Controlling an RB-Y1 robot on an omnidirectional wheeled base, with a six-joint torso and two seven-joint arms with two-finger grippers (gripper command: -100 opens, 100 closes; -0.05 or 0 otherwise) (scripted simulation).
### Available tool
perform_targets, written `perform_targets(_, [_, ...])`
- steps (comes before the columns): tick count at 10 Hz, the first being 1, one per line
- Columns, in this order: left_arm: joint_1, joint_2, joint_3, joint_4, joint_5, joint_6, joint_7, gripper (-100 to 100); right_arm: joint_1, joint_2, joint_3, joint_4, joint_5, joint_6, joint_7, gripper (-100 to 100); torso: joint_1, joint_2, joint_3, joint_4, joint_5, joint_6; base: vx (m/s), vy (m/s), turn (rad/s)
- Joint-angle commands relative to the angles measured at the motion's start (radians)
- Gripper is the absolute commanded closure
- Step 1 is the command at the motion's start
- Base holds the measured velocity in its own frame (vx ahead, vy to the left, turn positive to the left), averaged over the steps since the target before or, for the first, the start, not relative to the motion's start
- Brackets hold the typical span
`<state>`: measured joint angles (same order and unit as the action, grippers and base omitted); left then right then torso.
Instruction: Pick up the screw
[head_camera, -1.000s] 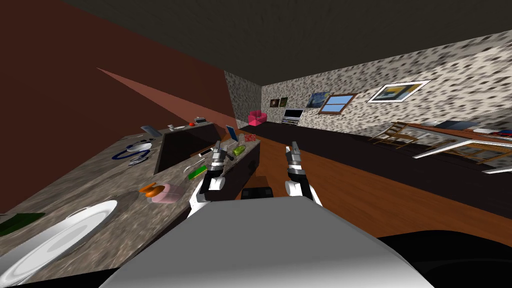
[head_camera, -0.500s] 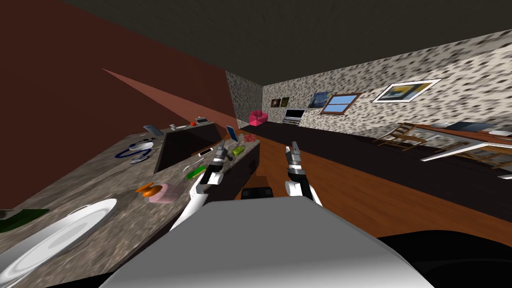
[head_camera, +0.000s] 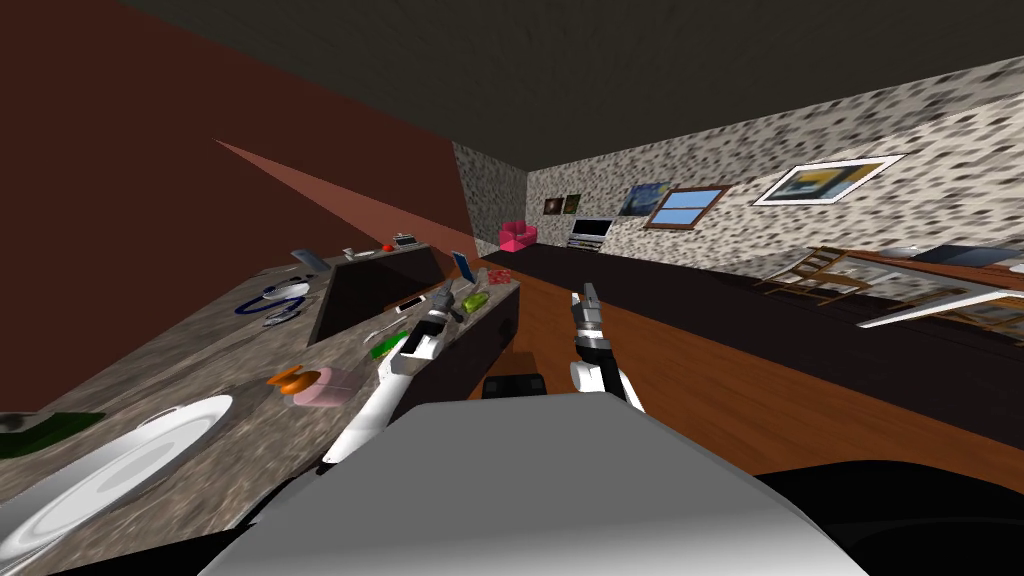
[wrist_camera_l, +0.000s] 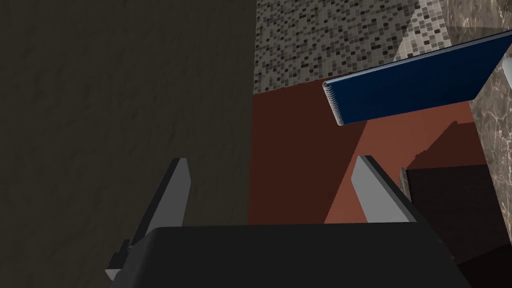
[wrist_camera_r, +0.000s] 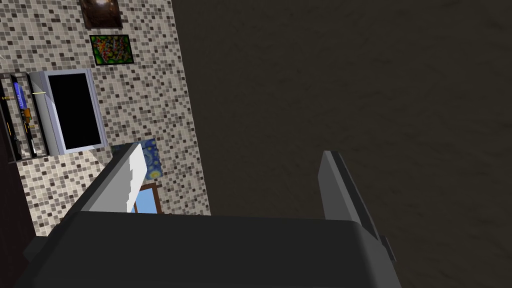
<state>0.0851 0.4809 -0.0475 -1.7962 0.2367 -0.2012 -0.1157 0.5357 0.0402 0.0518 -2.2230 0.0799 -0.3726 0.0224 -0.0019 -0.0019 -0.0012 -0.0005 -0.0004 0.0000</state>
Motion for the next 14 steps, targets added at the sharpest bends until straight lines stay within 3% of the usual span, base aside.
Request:
perform_targets(1, [-0.05, 0.049, 0.0, 0.05, 0.028, 0.05, -0.027, -100, 0.0, 0.0, 0.0, 0.0, 0.0, 0.0, 0.0, 0, 0.0, 0.0, 0.0, 0.0, 0.0, 0.0, 0.018, -0.049, 0.03])
perform_targets(2, [-0.055, 0.049, 0.0, 0.05, 0.028, 0.07, -0.027, -100, 0.0, 0.0, 0.0, 0.0, 0.0, 0.0, 0.0, 0, -0.001, 0.0, 0.0, 0.0, 0.0, 0.0, 0.015, -0.037, 0.02])
perform_targets(3, [-0.097, 0.087, -0.002, 0.095, 0.052, 0.1, -0.051, -100, 0.0, 0.0, 0.0, 0.0, 0.0, 0.0, 0.0, 0, 0.0, 0.0, 0.0, 0.0, 0.0, 0.0, 0.018, -0.034, 0.034])
perform_targets(4, [-0.097, 0.087, -0.002, 0.095, 0.052, 0.123, -0.051, -100, 0.0, 0.0, 0.0, 0.0, 0.0, 0.0, 0.0, 0, 0.0, 0.0, 0.0, 0.0, 0.0, 0.0, 0.016, -0.029, 0.013])
perform_targets(5, [-0.14, 0.123, -0.004, 0.141, 0.077, 0.148, -0.076, -100, 0.0, 0.0, 0.0, 0.0, 0.0, 0.0, 0.0, 0, 0.0, 0.001, 0.0, 0.0, 0.0, 0.0, 0.015, -0.034, 0.02])
perform_targets(6, [-0.14, 0.123, -0.004, 0.141, 0.077, 0.177, -0.076, -100, 0.0, 0.0, 0.0, 0.0, 0.0, 0.0, 0.0, 0, 0.0, 0.0, 0.0, 0.0, 0.0, 0.0, 0.016, -0.027, 0.012])
perform_targets(7, [-0.177, 0.157, -0.007, 0.172, 0.102, 0.213, -0.1, -100, 0.0, 0.0, 0.0, 0.0, 0.0, 0.0, 0.0, 0, 0.0, 0.001, 0.0, 0.0, 0.0, 0.0, 0.015, -0.023, 0.021])
perform_targets(8, [-0.182, 0.157, -0.007, 0.188, 0.102, 0.234, -0.1, -100, 0.0, 0.0, 0.0, 0.0, 0.0, 0.0, 0.0, 0, 0.001, 0.0, 0.0, 0.0, 0.0, 0.0, 0.013, -0.02, 0.003])
perform_targets(9, [-0.224, 0.187, -0.009, 0.236, 0.127, 0.263, -0.124, -100, 0.0, 0.0, 0.0, 0.0, 0.0, 0.0, 0.0, 0, 0.001, 0.001, 0.0, 0.0, 0.0, 0.0, 0.012, -0.023, 0.01])
perform_targets(10, [-0.224, 0.187, -0.009, 0.236, 0.127, 0.293, -0.124, -100, 0.0, 0.0, 0.0, 0.0, 0.0, 0.0, 0.0, 0, 0.001, 0.001, 0.0, 0.0, 0.0, 0.0, 0.009, -0.016, 0.005])
perform_targets(11, [-0.267, 0.214, -0.011, 0.271, 0.153, 0.329, -0.147, -100, 0.0, 0.0, 0.0, 0.0, 0.0, 0.0, 0.0, 0, 0.001, 0.001, 0.001, 0.0, 0.0, 0.0, 0.006, -0.01, -0.001])
perform_targets(12, [-0.267, 0.214, -0.011, 0.285, 0.153, 0.353, -0.147, -100, 0.0, 0.0, 0.0, 0.0, 0.0, 0.0, 0.0, 0, 0.002, 0.001, 0.001, 0.0, 0.0, 0.0, 0.004, -0.006, -0.001])
perform_targets(13, [-0.305, 0.239, -0.013, 0.315, 0.179, 0.386, -0.17, -100, 0.0, 0.0, 0.0, 0.0, 0.0, 0.0, 0.0, 0, 0.002, 0.001, 0.001, 0.0, 0.0, 0.0, 0.0, 0.0, 0.0])
perform_targets(14, [-0.308, 0.239, -0.013, 0.334, 0.179, 0.416, -0.17, -100, 0.0, 0.0, 0.0, 0.0, 0.0, 0.0, 0.0, 0, 0.002, 0.001, 0.001, 0.0, 0.0, 0.0, 0.0, 0.0, 0.0])
